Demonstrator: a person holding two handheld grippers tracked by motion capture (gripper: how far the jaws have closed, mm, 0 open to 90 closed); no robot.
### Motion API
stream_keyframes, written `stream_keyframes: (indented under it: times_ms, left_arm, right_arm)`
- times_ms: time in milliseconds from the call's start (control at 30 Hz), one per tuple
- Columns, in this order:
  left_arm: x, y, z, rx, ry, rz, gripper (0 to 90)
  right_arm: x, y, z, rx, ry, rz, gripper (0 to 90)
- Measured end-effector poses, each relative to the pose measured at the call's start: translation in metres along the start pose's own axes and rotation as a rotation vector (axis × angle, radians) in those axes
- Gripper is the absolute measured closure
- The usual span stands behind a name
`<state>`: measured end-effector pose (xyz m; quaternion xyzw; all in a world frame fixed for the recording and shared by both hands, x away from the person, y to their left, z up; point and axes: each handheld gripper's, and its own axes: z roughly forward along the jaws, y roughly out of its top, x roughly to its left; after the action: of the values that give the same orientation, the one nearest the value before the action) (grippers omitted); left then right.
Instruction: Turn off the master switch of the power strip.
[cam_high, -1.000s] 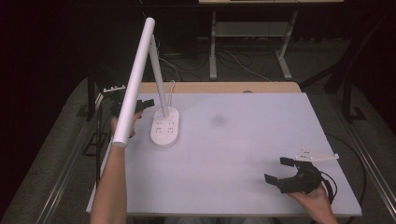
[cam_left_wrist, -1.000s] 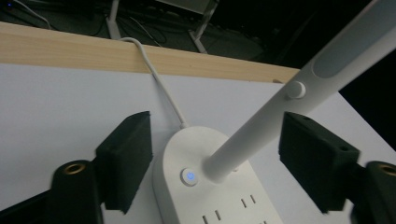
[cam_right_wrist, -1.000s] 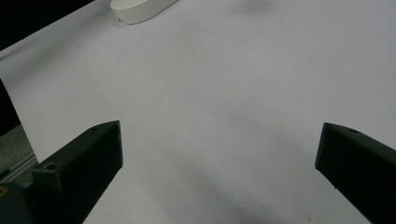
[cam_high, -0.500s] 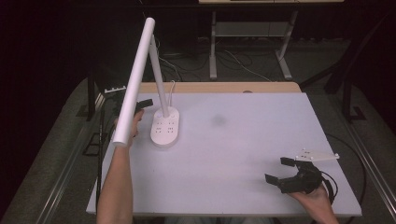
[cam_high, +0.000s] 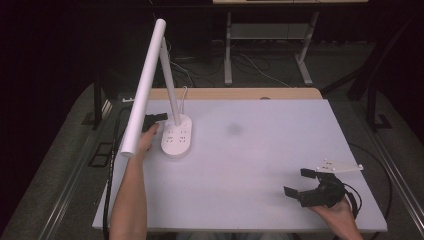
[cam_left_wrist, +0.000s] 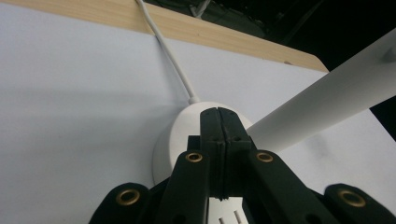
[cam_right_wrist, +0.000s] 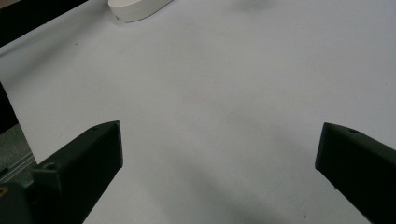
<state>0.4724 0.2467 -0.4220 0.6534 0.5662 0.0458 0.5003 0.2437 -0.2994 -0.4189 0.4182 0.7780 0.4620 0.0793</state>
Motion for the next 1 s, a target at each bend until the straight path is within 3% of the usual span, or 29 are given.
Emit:
stream_keyframes:
  times_ms: [467, 633, 1000]
  left_arm:
    - [0.001, -0.007, 0.009, 0.068, 0.024, 0.025, 89.2]
    - [0.001, -0.01, 0.013, 0.085, -0.005, 0.018, 89.2]
    - [0.002, -0.012, 0.015, 0.083, -0.009, 0.024, 89.5]
  right_arm:
    - [0.0, 0.0, 0.001, 0.004, 0.002, -0.002, 0.1]
    - [0.0, 0.0, 0.0, 0.008, 0.001, 0.004, 0.1]
    - [0.0, -0.001, 0.0, 0.009, -0.001, 0.007, 0.1]
